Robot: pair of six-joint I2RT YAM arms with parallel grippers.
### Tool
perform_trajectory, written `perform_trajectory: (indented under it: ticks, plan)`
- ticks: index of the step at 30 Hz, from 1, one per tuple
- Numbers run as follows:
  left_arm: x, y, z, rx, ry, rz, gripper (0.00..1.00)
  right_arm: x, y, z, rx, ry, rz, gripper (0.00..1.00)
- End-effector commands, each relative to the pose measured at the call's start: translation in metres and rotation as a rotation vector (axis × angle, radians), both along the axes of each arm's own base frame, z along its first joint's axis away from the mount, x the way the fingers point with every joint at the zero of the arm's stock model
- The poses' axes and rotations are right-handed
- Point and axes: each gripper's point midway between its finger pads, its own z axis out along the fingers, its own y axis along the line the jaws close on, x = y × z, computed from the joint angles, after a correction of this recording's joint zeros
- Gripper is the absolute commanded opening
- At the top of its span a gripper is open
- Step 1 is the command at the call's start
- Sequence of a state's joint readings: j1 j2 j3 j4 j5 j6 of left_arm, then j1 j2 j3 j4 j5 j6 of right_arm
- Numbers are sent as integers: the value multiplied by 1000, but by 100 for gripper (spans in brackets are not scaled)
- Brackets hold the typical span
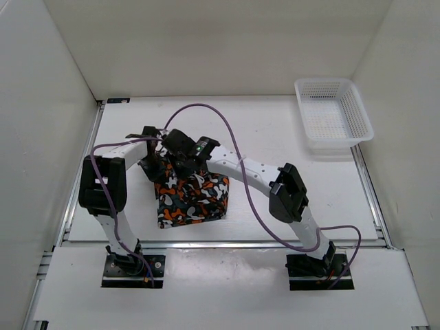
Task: Fold and stack the shorts
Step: Fold the shorts
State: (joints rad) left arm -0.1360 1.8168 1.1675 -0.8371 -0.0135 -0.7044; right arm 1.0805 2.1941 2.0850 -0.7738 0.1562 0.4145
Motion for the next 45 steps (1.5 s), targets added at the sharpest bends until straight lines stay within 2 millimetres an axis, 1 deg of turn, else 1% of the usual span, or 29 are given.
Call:
perform_trajectory:
  ticks: [1, 2, 4, 6, 7, 8, 9, 10, 11, 12, 13, 14, 15, 17, 19, 20, 23, 24, 25, 26, 27, 28, 29, 31, 32, 34, 39, 43, 45]
  plan:
    - [8, 9, 25, -19, -87, -1, 10, -4, 37, 41, 197, -19, 105, 33]
    - [7, 14, 28, -17, -86, 3, 10, -7, 38, 47, 210, -16, 113, 45]
    - [12, 34, 47, -10, -114, 31, 16, -9, 34, 72, 255, -60, 149, 72]
    - [17, 56, 62, -2, -139, 74, 23, -18, 19, 90, 283, -77, 150, 77]
    - [22, 63, 79, 5, -174, 72, 24, -17, 17, 101, 320, -108, 145, 78]
    - [25, 68, 88, 8, -192, 76, 26, -20, 6, 127, 363, -146, 137, 78]
    - [27, 72, 99, 10, -214, 86, 27, -23, -6, 112, 335, -135, 118, 78]
    - [31, 76, 110, 16, -229, 80, 28, -16, -23, 128, 347, -178, 61, 75]
    - [33, 75, 116, 12, -239, 60, 28, -10, -35, 125, 341, -185, 22, 72]
    - [35, 70, 123, 2, -262, 34, 28, -10, -51, 99, 293, -147, -28, 67]
    - [34, 64, 126, -8, -260, -1, 25, -8, -63, 89, 277, -125, -61, 59]
    - [33, 55, 130, -27, -275, -33, 21, 5, -83, 84, 274, -111, -124, 53]
    - [30, 47, 128, -37, -267, -64, 17, 0, -98, 55, 243, -28, -172, 48]
    - [18, 19, 125, -65, -256, -159, 10, 9, -124, 38, 243, 51, -238, 41]
    - [0, -13, 119, -96, -241, -270, 10, 7, -142, 16, 225, 115, -262, 44]
    - [-8, -23, 117, -100, -234, -305, 10, 5, -145, 11, 220, 132, -263, 56]
    - [-30, -52, 114, -88, -244, -402, 10, 3, -160, -4, 189, 163, -289, 70]
    - [-36, -58, 114, -91, -245, -426, 13, 1, -162, -8, 183, 174, -298, 73]
    - [-37, -63, 115, -90, -262, -432, 24, 0, -166, -12, 181, 193, -302, 75]
    - [-41, -74, 118, -101, -288, -458, 42, 3, -168, -12, 187, 200, -308, 77]
    - [-39, -78, 119, -95, -300, -451, 67, -1, -168, -19, 176, 223, -301, 80]
    - [-39, -77, 118, -70, -305, -456, 100, 1, -167, -25, 177, 243, -300, 81]
    - [-35, -83, 123, -77, -332, -467, 100, -3, -161, -27, 195, 275, -285, 82]
    - [-24, -81, 119, -27, -333, -464, 100, -4, -155, -34, 197, 303, -270, 83]
    - [-20, -80, 109, -7, -303, -462, 100, 0, -154, -36, 203, 319, -281, 83]
    - [-7, -84, 103, 5, -303, -468, 100, 0, -148, -46, 207, 346, -281, 83]
    - [9, -90, 70, 48, -218, -499, 100, -6, -142, -62, 223, 407, -279, 83]
    - [21, -87, 63, 72, -207, -505, 86, -13, -138, -74, 252, 450, -283, 82]
    - [25, -85, 60, 75, -199, -496, 67, -19, -134, -79, 281, 490, -280, 79]
